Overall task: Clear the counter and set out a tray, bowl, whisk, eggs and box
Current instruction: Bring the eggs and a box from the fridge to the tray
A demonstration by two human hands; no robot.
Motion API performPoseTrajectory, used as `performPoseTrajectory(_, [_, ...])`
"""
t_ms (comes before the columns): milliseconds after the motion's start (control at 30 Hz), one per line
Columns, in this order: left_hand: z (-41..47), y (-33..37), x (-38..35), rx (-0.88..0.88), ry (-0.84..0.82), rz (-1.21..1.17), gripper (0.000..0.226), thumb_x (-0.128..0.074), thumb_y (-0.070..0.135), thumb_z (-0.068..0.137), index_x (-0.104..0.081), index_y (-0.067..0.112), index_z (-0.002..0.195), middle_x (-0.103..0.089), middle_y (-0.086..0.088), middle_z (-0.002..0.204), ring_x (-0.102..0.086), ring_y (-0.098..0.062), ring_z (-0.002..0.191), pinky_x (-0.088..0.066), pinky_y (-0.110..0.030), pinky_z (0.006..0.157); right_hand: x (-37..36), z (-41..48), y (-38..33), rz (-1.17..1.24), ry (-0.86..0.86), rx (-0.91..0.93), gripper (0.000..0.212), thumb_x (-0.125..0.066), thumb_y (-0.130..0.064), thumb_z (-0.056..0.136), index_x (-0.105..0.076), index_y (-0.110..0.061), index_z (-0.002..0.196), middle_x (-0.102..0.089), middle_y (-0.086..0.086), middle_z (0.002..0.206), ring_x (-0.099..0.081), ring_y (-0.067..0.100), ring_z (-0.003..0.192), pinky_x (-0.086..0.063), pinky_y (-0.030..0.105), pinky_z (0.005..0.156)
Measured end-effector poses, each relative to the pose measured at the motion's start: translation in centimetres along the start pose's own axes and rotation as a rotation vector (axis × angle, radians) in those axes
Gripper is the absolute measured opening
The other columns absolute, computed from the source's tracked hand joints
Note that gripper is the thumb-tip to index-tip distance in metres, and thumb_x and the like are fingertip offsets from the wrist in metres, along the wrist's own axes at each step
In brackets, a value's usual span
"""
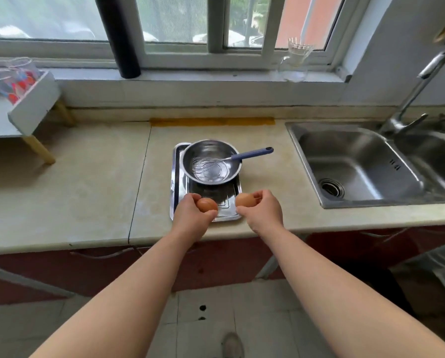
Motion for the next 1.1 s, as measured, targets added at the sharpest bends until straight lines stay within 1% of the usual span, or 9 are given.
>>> performPoseTrajectory(233, [4.8,-2.2,-2.9,0.102,-0.027,0.038,0.054,-0.075,0.012,0.074,-0.053,0.009,0.123,-0.060,-0.004,0.112,-0.054,-0.016,0.094,-0.038,-0.022,0.079,-4.7,4.9,0.9,-0.187,-0.191,0.059,0.042,-0.073,-0.011,0.068,-0.052,-0.019,0.103,-0.058,-0.001,0.101,-0.053,0.019,0.086,-0.038,0.024,0.070])
performPoseTrajectory(433, [6.2,-2.6,-4.5,0.092,-0.044,0.120,0.060,-0.079,0.014,0.066,-0.055,0.012,0.121,-0.051,-0.010,0.125,-0.057,-0.020,0.102,-0.040,-0.021,0.081,-6.4,6.4,0.7,-0.415,-0.244,0.190,0.046,-0.071,-0.019,0.069,-0.056,-0.022,0.113,-0.054,0.002,0.119,-0.051,0.024,0.112,-0.042,0.031,0.093])
performPoseTrajectory(567, [6.5,-2.6,-4.8,0.100,-0.059,0.146,0.063,-0.076,0.012,0.069,-0.052,0.013,0.128,-0.048,-0.010,0.129,-0.055,-0.018,0.104,-0.038,-0.019,0.082,-6.4,6.7,0.4,-0.501,-0.254,0.215,0.051,-0.070,-0.026,0.069,-0.055,-0.024,0.117,-0.056,-0.002,0.121,-0.046,0.024,0.116,-0.038,0.033,0.096])
performPoseTrajectory(767, [6.2,-2.0,-4.7,0.099,-0.111,0.169,0.077,-0.074,0.013,0.071,-0.040,0.012,0.141,-0.044,-0.011,0.137,-0.052,-0.025,0.120,-0.041,-0.025,0.094,-6.1,6.2,0.4,-0.534,-0.293,0.192,0.062,-0.069,-0.027,0.073,-0.048,-0.021,0.131,-0.053,-0.001,0.132,-0.041,0.025,0.125,-0.035,0.034,0.101])
performPoseTrajectory(833, [6.0,-1.7,-4.5,0.095,-0.134,0.156,0.080,-0.074,0.013,0.070,-0.040,0.012,0.143,-0.046,-0.010,0.138,-0.053,-0.024,0.120,-0.043,-0.026,0.092,-5.7,5.7,0.3,-0.522,-0.306,0.180,0.066,-0.067,-0.028,0.076,-0.044,-0.020,0.137,-0.050,0.000,0.138,-0.039,0.026,0.129,-0.035,0.035,0.105])
performPoseTrajectory(900, [5.7,-1.0,-4.2,0.078,-0.135,0.130,0.074,-0.071,0.011,0.073,-0.042,0.010,0.141,-0.050,-0.008,0.136,-0.055,-0.019,0.112,-0.043,-0.024,0.084,-5.2,5.3,0.2,-0.483,-0.305,0.154,0.069,-0.066,-0.027,0.077,-0.041,-0.019,0.141,-0.048,0.001,0.141,-0.039,0.026,0.131,-0.035,0.035,0.107])
performPoseTrajectory(967, [5.2,0.1,-3.9,0.056,-0.115,0.080,0.064,-0.066,0.009,0.078,-0.045,0.007,0.139,-0.059,-0.001,0.117,-0.056,-0.015,0.097,-0.043,-0.024,0.077,-4.3,4.6,0.1,-0.415,-0.286,0.110,0.071,-0.065,-0.023,0.077,-0.039,-0.017,0.143,-0.047,0.004,0.142,-0.040,0.026,0.132,-0.036,0.035,0.108])
performPoseTrajectory(1033, [4.4,1.1,-3.6,0.030,-0.108,0.036,0.058,-0.062,0.012,0.080,-0.048,0.008,0.136,-0.062,0.003,0.103,-0.063,-0.018,0.094,-0.050,-0.029,0.082,-3.2,3.8,0.0,-0.344,-0.244,0.070,0.071,-0.064,-0.019,0.077,-0.038,-0.016,0.143,-0.046,0.006,0.144,-0.041,0.025,0.133,-0.037,0.035,0.109])
performPoseTrajectory(1100, [3.4,2.3,-3.7,-0.020,-0.131,0.006,0.052,-0.062,0.016,0.079,-0.054,0.010,0.131,-0.064,-0.003,0.116,-0.066,-0.025,0.099,-0.052,-0.040,0.091,-1.4,2.6,-0.1,-0.272,-0.177,0.034,0.068,-0.063,-0.017,0.079,-0.039,-0.014,0.143,-0.044,0.005,0.146,-0.041,0.024,0.134,-0.037,0.033,0.108])
Point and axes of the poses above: each hand's wrist, its own z-axis towards the middle knuckle, its own x-axis out of the back of the hand, y = z × x, the point moved 5 cm from there along z, towards the middle knuckle
